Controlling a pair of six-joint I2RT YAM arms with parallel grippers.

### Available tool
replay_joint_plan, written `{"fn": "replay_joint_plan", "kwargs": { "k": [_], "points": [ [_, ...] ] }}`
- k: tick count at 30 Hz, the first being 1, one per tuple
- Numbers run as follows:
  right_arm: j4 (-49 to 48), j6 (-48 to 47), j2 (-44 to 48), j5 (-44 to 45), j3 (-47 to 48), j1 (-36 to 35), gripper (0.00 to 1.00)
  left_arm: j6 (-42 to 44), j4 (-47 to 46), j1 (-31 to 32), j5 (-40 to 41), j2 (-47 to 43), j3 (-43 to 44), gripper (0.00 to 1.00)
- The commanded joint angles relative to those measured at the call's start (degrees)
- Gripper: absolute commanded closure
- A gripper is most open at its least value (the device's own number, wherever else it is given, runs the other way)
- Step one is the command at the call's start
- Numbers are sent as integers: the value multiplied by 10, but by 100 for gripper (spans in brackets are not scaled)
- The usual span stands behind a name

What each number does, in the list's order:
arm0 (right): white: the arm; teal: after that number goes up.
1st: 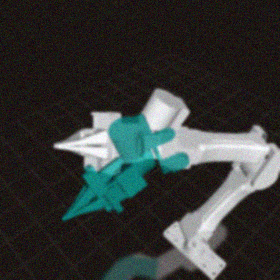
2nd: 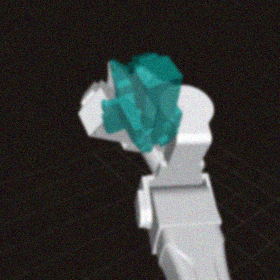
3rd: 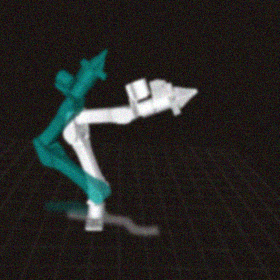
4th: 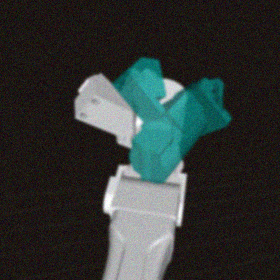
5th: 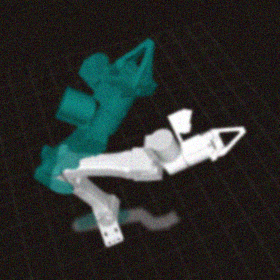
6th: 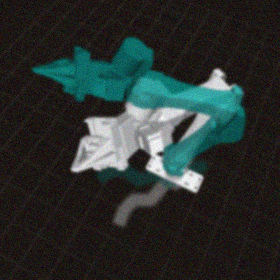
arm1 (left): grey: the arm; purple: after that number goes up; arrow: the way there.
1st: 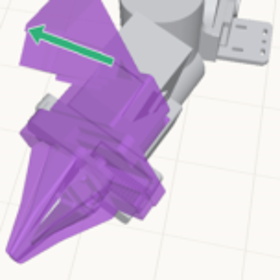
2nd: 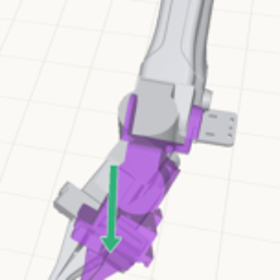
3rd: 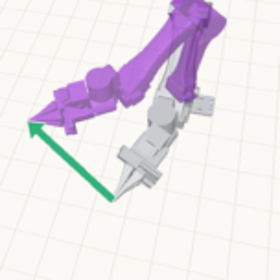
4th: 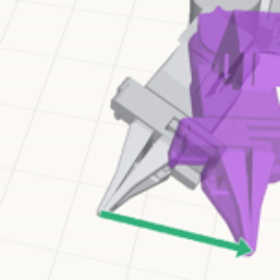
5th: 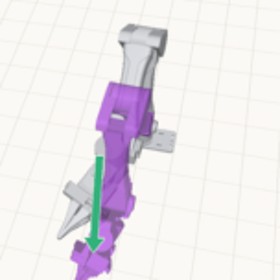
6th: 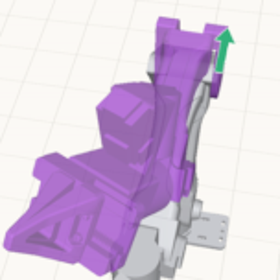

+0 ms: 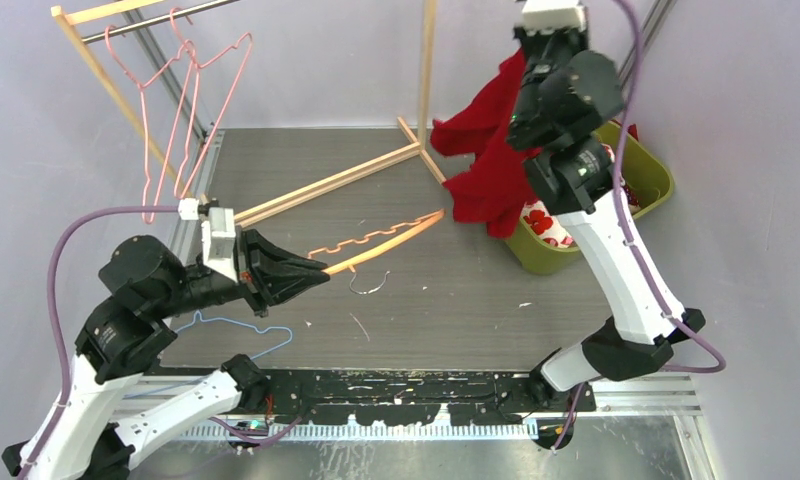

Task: Remove the skirt from the hanger
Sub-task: Place the skirt in the bin.

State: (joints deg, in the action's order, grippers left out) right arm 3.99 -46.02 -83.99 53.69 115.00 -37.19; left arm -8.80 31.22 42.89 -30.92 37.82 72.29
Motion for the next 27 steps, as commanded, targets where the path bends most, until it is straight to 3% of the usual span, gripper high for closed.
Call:
{"fn": "replay_joint_plan", "kwargs": {
  "k": [1,15,19,27],
  "points": [
    [-104,-45,-9,-36,109,40,99,20,1,1,9,19,26,100],
    [-52,107,-119,-67,252,258,99,55,15,1,1,71,72,100],
    [-9,175,-134,-74,222,309,99,64,22,1,15,74,73,100],
    [25,249,-123,-67,106,315,99,85,28,1,24,103,90,100]
  ]
}}
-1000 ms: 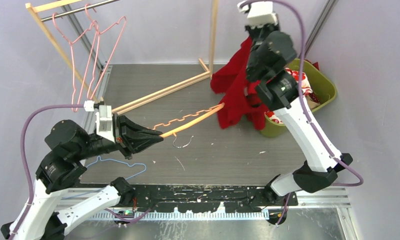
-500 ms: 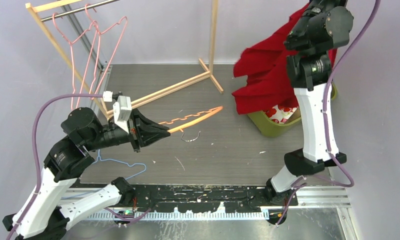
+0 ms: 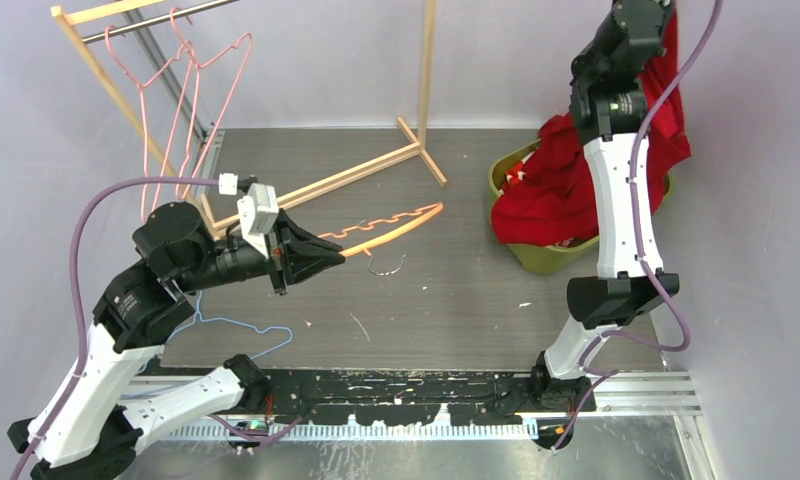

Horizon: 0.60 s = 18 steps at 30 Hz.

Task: Remove the skirt from the hanger
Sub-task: Place the skirt in the bin.

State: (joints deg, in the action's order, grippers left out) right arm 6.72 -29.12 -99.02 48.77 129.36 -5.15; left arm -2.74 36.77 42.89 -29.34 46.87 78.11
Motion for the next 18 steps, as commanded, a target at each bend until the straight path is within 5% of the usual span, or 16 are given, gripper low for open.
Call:
{"fn": "replay_joint_plan", "kwargs": {
  "k": [1,11,18],
  "points": [
    [10,105,41,-20,-68,-6,99,28,-27,2,10,17,35,100],
    [195,489,282,-3,-429,-31,99,56,-7,2,69,74,91,100],
    [251,631,261,-41,-531,-11,99,54,-22,2,119,108,128,100]
  ]
}}
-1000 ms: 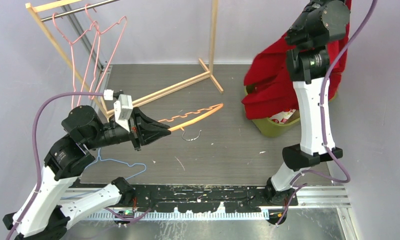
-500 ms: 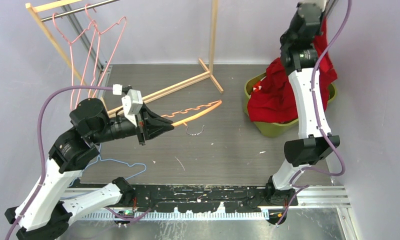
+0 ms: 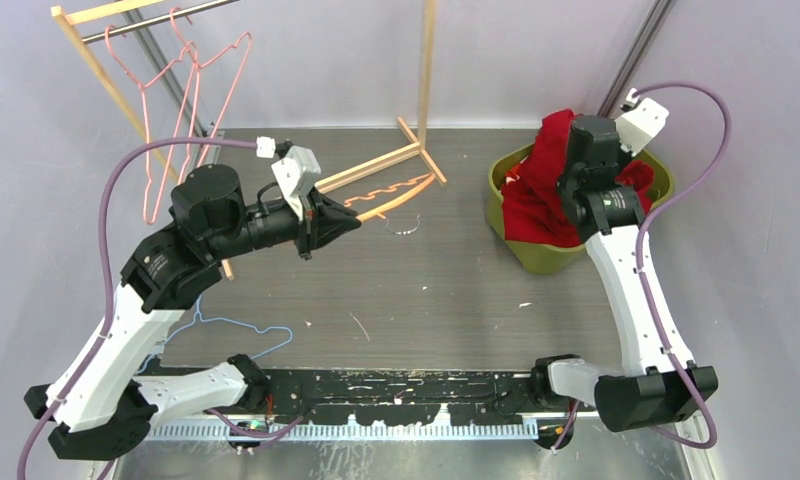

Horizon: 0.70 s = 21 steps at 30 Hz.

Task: Remove the skirt from the hanger
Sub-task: Place the skirt in the bin.

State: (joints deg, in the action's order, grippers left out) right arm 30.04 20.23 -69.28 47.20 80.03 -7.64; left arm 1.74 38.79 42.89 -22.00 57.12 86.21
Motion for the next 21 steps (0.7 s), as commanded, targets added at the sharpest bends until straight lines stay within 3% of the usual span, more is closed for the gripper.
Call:
{"fn": "replay_joint_plan", "kwargs": {
  "k": [1,8,13,15,19,21],
  "points": [
    [13,157,-55,-34,-42,20,99,9,-45,2,60,11,55,100],
    [16,315,-220,-122,-42,87,99,17,-59,2,119,80,139,100],
    [9,448,-280,-173,-105,115,99,16,-86,2,161,106,164,100],
    [4,449,-298,-174,-108,117,99,12,-92,2,201,117,174,100],
    [58,367,-319,-178,-36,119,77,8,-125,1,247,129,163,100],
    [82,329,-298,-182,-23,119,72,7,-152,1,250,133,149,100]
  ]
}}
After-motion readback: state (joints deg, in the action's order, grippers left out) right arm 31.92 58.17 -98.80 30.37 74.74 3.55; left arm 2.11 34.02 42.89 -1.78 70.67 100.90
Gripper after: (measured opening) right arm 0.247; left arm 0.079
